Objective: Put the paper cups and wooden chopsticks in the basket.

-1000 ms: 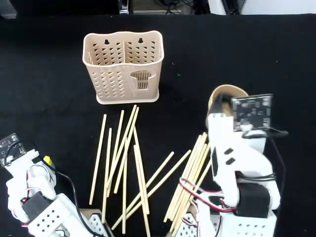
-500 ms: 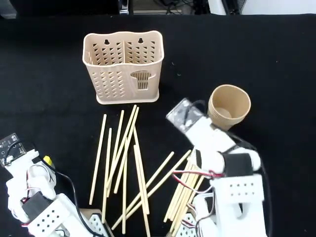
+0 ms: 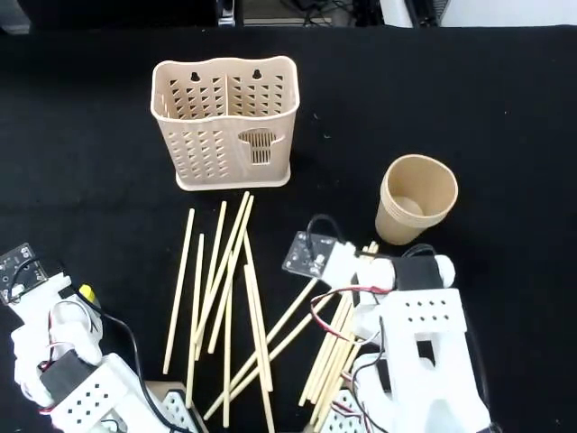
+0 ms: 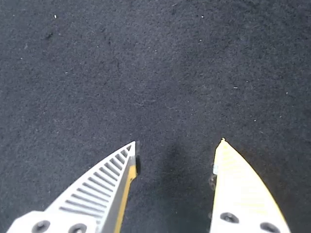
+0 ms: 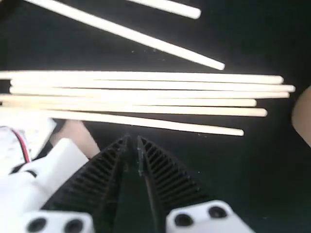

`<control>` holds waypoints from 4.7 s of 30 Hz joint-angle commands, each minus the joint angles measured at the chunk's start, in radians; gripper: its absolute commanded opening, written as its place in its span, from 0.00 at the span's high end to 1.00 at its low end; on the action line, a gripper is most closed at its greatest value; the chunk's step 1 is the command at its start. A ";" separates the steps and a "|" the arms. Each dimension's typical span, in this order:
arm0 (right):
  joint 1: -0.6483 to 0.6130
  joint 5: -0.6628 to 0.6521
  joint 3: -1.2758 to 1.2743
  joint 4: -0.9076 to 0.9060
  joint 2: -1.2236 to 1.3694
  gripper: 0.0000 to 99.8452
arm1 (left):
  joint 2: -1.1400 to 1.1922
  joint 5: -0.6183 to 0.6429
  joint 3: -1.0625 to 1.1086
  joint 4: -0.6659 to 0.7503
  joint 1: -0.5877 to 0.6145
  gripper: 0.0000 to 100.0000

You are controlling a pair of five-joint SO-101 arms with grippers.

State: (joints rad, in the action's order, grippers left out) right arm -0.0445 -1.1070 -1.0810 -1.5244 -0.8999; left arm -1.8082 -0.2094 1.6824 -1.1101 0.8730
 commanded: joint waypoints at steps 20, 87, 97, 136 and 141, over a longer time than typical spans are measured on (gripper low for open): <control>0.064 -0.216 -0.297 0.267 0.008 0.99 | -0.002 -0.008 0.016 -0.003 0.007 0.73; 0.066 -0.287 -0.377 0.367 0.001 0.99 | -0.002 -0.008 0.016 -0.003 0.007 0.73; -0.083 0.035 -0.231 0.416 0.004 0.99 | -0.002 -0.008 0.016 -0.003 0.007 0.73; -0.015 -0.219 -0.306 0.479 0.005 0.77 | -0.002 -0.008 0.016 -0.003 0.007 0.73; -0.018 -0.219 -0.298 0.489 0.005 0.80 | -0.002 -0.008 0.016 -0.003 0.007 0.73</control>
State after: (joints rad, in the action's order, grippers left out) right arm -0.0736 -1.3172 -1.3894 -1.0625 -0.8922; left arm -1.8082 -0.2094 1.6824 -1.1101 0.8730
